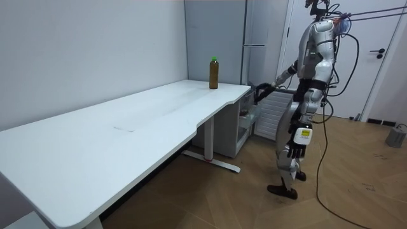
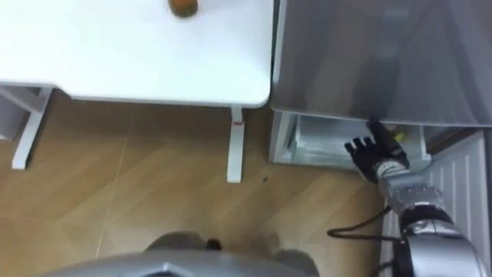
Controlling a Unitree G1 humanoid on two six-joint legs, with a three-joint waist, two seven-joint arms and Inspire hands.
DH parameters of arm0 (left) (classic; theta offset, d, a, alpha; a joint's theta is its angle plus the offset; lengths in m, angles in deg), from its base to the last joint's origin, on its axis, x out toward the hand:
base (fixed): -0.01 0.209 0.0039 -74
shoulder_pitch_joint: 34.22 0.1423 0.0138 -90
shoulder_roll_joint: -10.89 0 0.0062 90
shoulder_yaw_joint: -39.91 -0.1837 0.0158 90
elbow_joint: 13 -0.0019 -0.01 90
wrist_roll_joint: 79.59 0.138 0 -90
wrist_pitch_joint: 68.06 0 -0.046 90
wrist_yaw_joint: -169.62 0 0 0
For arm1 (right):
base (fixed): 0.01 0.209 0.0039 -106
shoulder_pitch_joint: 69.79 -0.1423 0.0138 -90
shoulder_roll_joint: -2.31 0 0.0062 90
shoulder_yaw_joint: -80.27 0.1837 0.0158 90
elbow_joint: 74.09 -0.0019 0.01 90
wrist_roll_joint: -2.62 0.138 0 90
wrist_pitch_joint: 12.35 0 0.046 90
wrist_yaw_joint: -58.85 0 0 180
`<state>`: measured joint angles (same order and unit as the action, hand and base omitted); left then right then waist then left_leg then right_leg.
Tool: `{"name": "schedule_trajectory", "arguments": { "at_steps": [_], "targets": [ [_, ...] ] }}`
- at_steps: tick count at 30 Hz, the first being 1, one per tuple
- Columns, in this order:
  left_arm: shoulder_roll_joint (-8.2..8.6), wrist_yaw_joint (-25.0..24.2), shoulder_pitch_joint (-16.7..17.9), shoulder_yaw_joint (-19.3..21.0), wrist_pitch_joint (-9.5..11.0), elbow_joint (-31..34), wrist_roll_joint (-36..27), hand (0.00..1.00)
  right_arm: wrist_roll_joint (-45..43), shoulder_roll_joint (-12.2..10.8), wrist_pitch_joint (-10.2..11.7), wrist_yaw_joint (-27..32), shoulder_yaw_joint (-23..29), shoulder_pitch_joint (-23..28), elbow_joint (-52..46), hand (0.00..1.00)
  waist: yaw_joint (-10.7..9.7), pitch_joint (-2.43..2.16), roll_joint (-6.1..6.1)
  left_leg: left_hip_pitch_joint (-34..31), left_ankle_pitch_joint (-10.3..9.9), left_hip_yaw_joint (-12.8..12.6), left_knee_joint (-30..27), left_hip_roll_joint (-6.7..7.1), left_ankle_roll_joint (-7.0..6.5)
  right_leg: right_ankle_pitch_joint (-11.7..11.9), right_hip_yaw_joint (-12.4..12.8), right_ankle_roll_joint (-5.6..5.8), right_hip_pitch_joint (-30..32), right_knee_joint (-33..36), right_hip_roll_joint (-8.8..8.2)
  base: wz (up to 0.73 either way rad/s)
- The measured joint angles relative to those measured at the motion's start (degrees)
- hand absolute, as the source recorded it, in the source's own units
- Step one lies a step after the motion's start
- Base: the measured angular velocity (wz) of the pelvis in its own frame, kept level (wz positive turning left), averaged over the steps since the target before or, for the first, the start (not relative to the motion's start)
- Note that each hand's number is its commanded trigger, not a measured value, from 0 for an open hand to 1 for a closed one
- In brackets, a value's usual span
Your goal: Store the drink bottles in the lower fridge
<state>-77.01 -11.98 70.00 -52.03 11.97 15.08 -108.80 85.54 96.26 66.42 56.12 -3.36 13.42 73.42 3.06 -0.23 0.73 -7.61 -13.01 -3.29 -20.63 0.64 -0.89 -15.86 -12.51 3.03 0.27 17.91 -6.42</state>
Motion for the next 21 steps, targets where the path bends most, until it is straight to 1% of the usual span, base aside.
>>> {"name": "schedule_trajectory", "arguments": {
  "at_steps": [3, 5, 6, 7, 8, 10, 11, 13, 15, 17, 19, 21],
  "targets": [
    [0.55, 0.68, 1.06, 1.35, 0.06, 0.33, 0.11, 0.00, -2.07, -0.80, 0.89, -1.44, -0.09, 4.04, -0.04, 0.00, -0.39, -0.07, 0.30, 2.57, -0.05, -0.19, 1.33, -0.01, 0.13, 0.58, 0.03, -0.01, -2.83, -2.22, 0.27, -0.03],
    [0.77, 1.13, 1.20, 1.39, 0.09, 0.41, 0.10, 0.00, -2.13, -1.68, 1.21, -1.99, -0.09, 6.02, -0.03, 0.00, -0.84, -0.01, 0.33, 3.27, -0.13, -0.29, 1.67, -0.05, 0.25, 0.61, 0.04, -0.04, -3.42, -2.38, 0.32, -0.02],
    [1.13, 1.32, 1.21, 1.76, 0.18, 0.42, 0.07, 0.00, -2.23, -2.27, 1.22, -2.76, -0.10, 7.12, 0.05, 0.00, -1.09, 0.03, 0.21, 3.49, -0.13, -0.28, 1.81, -0.05, 0.25, 0.62, 0.01, -0.05, -3.59, -2.41, 0.33, -0.03],
    [1.57, 1.53, 1.15, 1.76, 0.44, 0.50, -0.25, 0.00, -2.48, -2.80, 1.28, -3.62, -0.10, 8.25, 0.16, 0.00, -1.45, 0.17, 0.01, 3.84, -0.13, -0.47, 1.93, -0.09, 0.25, 0.63, 0.14, -0.07, -3.76, -2.45, 0.32, -0.04],
    [1.76, 1.54, 1.12, 1.76, 0.56, 0.47, -0.62, 0.00, -2.74, -3.10, 1.30, -3.83, -0.10, 8.76, 0.26, 0.00, -1.57, 0.43, -0.08, 4.33, -0.13, -0.60, 2.11, -0.09, 0.25, 0.64, 0.26, -0.07, -4.17, -2.58, 0.33, -0.10],
    [2.35, 2.14, 1.20, 1.71, 0.68, 0.05, -0.60, 0.00, -3.72, -4.68, 1.44, -3.89, -0.14, 11.34, 0.47, 0.00, -1.40, 0.58, -0.06, 6.08, -0.12, -1.11, 3.44, -0.13, 0.38, 0.80, 0.89, -0.06, -5.59, -3.49, 0.52, -0.14],
    [2.53, 2.41, 1.27, 1.71, 0.69, -0.01, -0.59, 0.00, -4.09, -5.05, 1.44, -3.87, -0.14, 11.87, 0.58, 0.00, -1.39, 0.64, -0.09, 6.41, -0.16, -1.22, 3.65, -0.16, 0.43, 0.80, 1.02, -0.06, -5.95, -3.59, 0.56, -0.12],
    [3.06, 2.69, 1.41, 1.76, 0.92, 0.07, -0.59, 0.00, -4.79, -5.99, 1.46, -3.53, -0.15, 13.85, 0.61, 0.00, -1.56, 0.60, -0.42, 7.38, -0.30, -1.39, 4.04, -0.25, 0.57, 0.99, 1.24, -0.05, -7.10, -4.28, 0.73, -0.07],
    [3.15, 2.72, 1.41, 1.77, 1.82, 0.12, -0.56, 0.00, -4.79, -6.64, 1.75, -3.45, -0.26, 14.83, 0.75, 0.00, -1.61, 0.60, -0.46, 7.80, -0.36, -1.40, 4.02, -0.41, 0.66, 1.07, 1.29, -0.17, -7.28, -4.36, 0.89, -0.02],
    [3.31, 3.47, 1.40, 1.94, 1.95, 0.08, -0.59, 0.00, -4.99, -6.96, 1.90, -3.44, -0.55, 14.87, 2.70, 0.00, -1.64, 0.57, -0.36, 8.12, -0.38, -1.48, 4.02, -0.63, 0.73, 1.28, 1.30, -0.34, -7.62, -4.56, 1.08, -0.04],
    [4.36, 4.70, 1.34, 3.34, 2.04, 0.01, -0.59, 0.00, -6.84, -7.20, 1.98, -3.26, -0.62, 14.88, 4.97, 0.00, -1.53, 0.53, -0.33, 8.21, -0.32, -1.54, 4.02, -0.87, 0.86, 1.67, 1.37, -0.51, -7.84, -5.17, 1.37, -0.04],
    [4.92, 5.15, 1.33, 4.04, 2.05, -0.02, -0.59, 0.00, -8.01, -7.51, 2.00, -3.32, -0.62, 14.88, 6.35, 0.00, -1.55, 0.50, -0.24, 8.19, -0.25, -1.54, 4.03, -1.03, 0.98, 1.86, 1.43, -0.59, -7.87, -5.43, 1.56, -0.02]
  ]
}}
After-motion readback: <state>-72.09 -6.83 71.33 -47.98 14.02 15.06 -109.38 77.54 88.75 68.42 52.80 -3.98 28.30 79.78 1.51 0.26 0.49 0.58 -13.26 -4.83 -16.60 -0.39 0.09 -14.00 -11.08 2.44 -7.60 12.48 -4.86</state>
